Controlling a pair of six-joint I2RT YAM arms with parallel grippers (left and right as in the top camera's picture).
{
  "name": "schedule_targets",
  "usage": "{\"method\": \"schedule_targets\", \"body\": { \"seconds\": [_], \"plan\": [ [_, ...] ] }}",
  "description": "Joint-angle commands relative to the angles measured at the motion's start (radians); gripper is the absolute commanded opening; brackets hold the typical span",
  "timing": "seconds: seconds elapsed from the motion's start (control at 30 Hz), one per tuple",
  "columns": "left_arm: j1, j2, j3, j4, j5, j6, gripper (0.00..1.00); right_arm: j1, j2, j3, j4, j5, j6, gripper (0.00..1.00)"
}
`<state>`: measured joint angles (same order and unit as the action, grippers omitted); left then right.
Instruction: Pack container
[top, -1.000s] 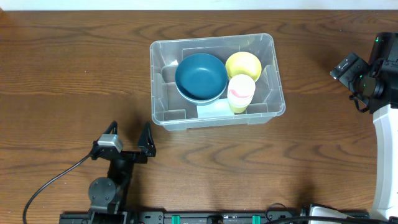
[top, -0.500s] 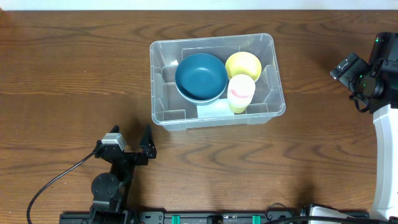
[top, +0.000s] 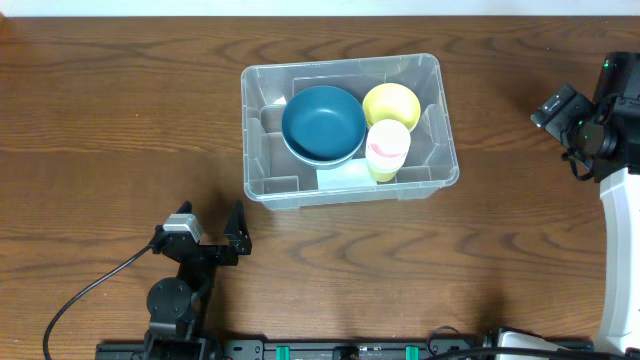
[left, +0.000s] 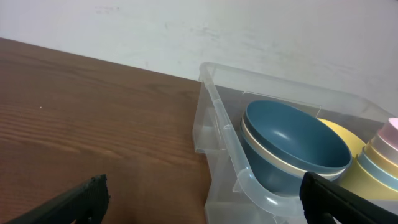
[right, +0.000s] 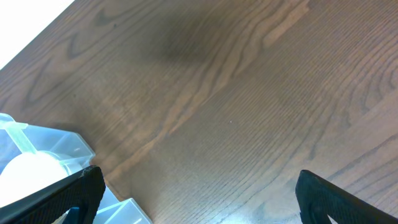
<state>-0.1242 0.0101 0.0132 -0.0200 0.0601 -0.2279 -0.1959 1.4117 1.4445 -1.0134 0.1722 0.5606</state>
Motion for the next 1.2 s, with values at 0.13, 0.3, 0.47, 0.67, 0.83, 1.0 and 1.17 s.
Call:
{"method": "schedule_targets", "body": {
  "seconds": [0.13,0.3,0.47,0.67,0.83,1.0,1.17],
  "plan": [
    [0.006,-0.006,-0.009,-0.047,-0.003,0.021,0.98,-0.006,0.002,0.005,-0.001,0.003,0.008,0.99],
    [0.006,-0.006,-0.009,-0.047,-0.003,0.021,0.98,-0.006,0.002,0.005,-0.001,0.003,0.008,0.99],
    [0.006,-0.006,-0.009,-0.047,-0.003,0.021,0.98,0.031,-0.068,0.004,-0.001,0.003,0.008,0.99],
    [0.006,-0.006,-0.009,-0.047,-0.003,0.021,0.98,0.168,-0.24,-0.025,0.0,0.003,0.008,0.99],
    [0.006,-0.006,-0.009,-0.047,-0.003,0.021,0.98,0.289,-0.42,-0.109,0.0,0.003,0.008,0.99],
    [0.006,-0.006,-0.009,-0.047,-0.003,0.021,0.98,0.309,-0.644,-0.311,0.008,-0.02,0.008,0.99],
    [0.006,-0.006,-0.009,-0.047,-0.003,0.021,0.98,0.304,-0.861,-0.575,0.032,-0.071,0.008,0.99]
  ]
}}
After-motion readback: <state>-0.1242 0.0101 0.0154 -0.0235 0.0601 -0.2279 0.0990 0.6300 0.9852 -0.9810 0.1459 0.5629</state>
